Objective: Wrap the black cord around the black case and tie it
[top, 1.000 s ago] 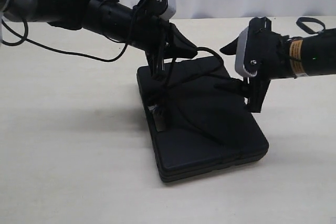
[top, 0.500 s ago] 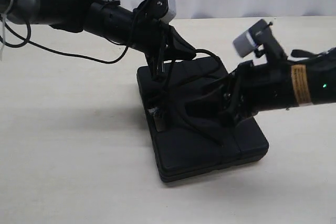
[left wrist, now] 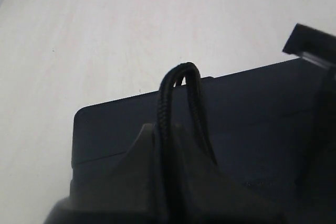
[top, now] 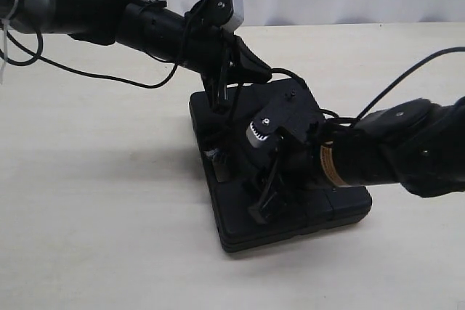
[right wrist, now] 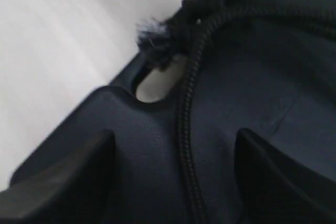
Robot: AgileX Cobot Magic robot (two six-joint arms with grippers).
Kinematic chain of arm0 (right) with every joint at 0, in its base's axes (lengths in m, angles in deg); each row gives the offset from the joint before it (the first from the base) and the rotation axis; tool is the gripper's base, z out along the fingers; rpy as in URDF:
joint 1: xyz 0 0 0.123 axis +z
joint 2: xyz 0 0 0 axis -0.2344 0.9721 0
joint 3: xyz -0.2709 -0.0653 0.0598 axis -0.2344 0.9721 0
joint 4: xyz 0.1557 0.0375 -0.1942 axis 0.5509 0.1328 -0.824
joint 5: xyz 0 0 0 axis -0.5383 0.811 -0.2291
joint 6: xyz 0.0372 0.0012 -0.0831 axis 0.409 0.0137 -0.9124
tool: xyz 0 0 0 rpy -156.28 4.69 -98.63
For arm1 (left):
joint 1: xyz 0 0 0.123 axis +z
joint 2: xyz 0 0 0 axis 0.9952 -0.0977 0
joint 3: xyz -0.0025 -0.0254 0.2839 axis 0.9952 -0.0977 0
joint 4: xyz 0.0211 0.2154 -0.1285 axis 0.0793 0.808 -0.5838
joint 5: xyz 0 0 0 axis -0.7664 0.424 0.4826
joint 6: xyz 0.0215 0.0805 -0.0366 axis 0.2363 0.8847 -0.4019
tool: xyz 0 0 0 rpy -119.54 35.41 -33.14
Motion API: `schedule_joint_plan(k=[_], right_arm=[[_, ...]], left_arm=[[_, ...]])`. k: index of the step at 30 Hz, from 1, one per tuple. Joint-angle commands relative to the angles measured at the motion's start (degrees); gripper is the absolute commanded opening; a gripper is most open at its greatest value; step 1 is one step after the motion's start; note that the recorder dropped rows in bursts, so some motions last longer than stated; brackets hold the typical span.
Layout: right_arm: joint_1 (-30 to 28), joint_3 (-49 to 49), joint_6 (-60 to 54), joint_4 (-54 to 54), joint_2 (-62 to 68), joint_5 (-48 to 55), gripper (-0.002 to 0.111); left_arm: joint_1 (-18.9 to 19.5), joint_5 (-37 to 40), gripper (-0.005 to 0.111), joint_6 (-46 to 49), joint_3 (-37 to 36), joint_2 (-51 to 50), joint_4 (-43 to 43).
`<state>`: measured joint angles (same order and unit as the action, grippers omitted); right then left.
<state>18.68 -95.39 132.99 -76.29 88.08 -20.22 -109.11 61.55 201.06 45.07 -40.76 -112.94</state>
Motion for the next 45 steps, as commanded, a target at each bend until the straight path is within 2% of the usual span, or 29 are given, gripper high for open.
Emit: schedule_joint_plan(k=[1,4,5,6,9,12,20,23,24,25,27,28,33,37,45], right_arm=[[0.38,-1.47,1.93,0.19,4.21,4.06,0.059],[0.38,-2.67,1.27,0.19,5.53,0.78,0.039],[0.38,-2.84,-0.05,0.19,5.66,-1.38,0.028],[0.52,-2.98,-3.72,0.19,5.30,-5.42,0.005],[0.52,-2.69,-4.21,0.19,2.19,-6.43,0.004],[0.52,-1.81,-3.76,0.19,-5.48,-2.47,0.004],[0.52,2.57,1.23,0.19,-22.50,0.35,0.004],[0.52,3.35,1.23,0.19,-26.89,1.23,0.004],[0.52,3.35,1.23,0.19,-27.94,1.74,0.004],[0.52,3.35,1.23,0.19,-29.71,3.67,0.004],[0.52,3.35,1.23,0.19,-32.18,6.92,0.004],[0.52,3.35,1.40,0.19,-33.00,7.65,0.004],[0.52,-1.80,3.27,0.19,-37.12,8.95,0.004],[0.52,-4.65,1.16,0.19,-37.21,14.50,0.004],[0.52,-10.99,-3.23,0.19,-36.86,25.13,0.004]], left_arm=[[0.29,0.49,0.000,-0.34,-0.03,0.09,-0.33],[0.29,0.38,0.000,-0.34,-0.03,0.09,-0.31],[0.29,0.38,0.000,-0.34,-0.03,0.09,-0.31],[0.29,0.38,0.000,-0.34,-0.03,0.09,-0.31],[0.29,-0.50,0.000,-0.34,-0.03,0.09,-0.31],[0.29,-3.96,0.000,-3.61,-0.03,0.09,-0.19],[0.29,-4.86,0.000,-3.61,-0.03,0.09,-0.61],[0.29,-4.86,0.012,-5.05,-0.03,0.09,-0.04],[0.29,-4.41,0.020,-5.06,-0.03,0.09,0.76],[0.29,-3.12,0.038,-5.16,-0.03,0.09,2.80],[0.29,0.83,0.058,-5.28,-0.03,0.09,3.81],[0.29,1.67,0.061,-5.28,-0.03,0.09,3.81],[0.29,0.79,0.062,-4.62,-0.03,0.09,-1.40],[0.02,1.18,0.062,-4.62,-0.03,0.09,-1.18],[-3.31,0.38,0.062,-2.09,-0.03,-0.44,-0.46]])
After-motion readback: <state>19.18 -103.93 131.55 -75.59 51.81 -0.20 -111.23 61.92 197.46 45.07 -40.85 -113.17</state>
